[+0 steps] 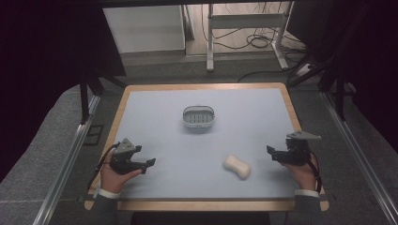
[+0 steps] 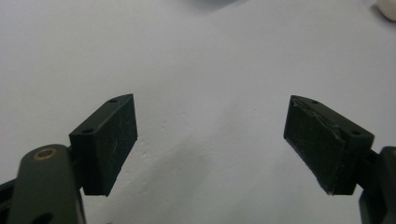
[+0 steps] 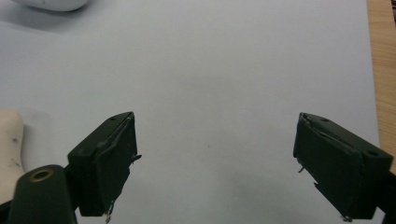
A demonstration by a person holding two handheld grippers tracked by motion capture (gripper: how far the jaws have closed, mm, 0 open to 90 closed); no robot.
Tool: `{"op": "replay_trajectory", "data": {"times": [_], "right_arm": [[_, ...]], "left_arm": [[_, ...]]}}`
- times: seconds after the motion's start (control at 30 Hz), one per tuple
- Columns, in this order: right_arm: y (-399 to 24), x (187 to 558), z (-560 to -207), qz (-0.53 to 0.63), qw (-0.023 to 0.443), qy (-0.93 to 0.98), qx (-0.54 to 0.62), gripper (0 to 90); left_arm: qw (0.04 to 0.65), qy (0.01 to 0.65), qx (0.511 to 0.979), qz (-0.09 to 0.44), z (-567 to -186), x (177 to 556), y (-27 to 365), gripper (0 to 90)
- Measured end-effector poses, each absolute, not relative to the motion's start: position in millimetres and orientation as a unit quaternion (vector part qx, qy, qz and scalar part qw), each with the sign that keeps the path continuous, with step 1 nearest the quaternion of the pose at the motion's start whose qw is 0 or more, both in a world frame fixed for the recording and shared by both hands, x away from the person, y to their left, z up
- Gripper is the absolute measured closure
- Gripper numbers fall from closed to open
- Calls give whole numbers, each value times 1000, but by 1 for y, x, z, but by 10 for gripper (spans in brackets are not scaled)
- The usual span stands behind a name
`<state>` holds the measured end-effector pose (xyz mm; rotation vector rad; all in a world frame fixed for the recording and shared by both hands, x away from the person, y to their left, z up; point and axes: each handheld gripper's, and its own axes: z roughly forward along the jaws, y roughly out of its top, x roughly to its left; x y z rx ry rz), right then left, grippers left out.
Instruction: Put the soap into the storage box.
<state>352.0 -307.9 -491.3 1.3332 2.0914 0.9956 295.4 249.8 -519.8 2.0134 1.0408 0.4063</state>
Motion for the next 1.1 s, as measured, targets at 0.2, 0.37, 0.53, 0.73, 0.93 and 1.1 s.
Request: {"op": "replay_trajectory", "data": {"times": [0.2,0.37,0.53,0.73,0.93,1.1], "right_arm": [[-305,350,-489,357,235,760,490,111],[-306,350,-489,355,237,758,493,96],[-306,348,-488,354,237,762,488,96],[-304,345,-483,357,239,763,482,98],[-302,343,-478,361,243,768,471,107],[-300,342,-475,361,242,773,462,107]], "left_arm": [[411,411,798,159,-518,295,253,177],[410,410,798,162,-518,295,253,177],[411,411,798,157,-518,297,254,178],[413,410,799,155,-518,297,253,177],[410,410,800,154,-518,298,253,176],[408,410,801,154,-519,298,252,166]]}}
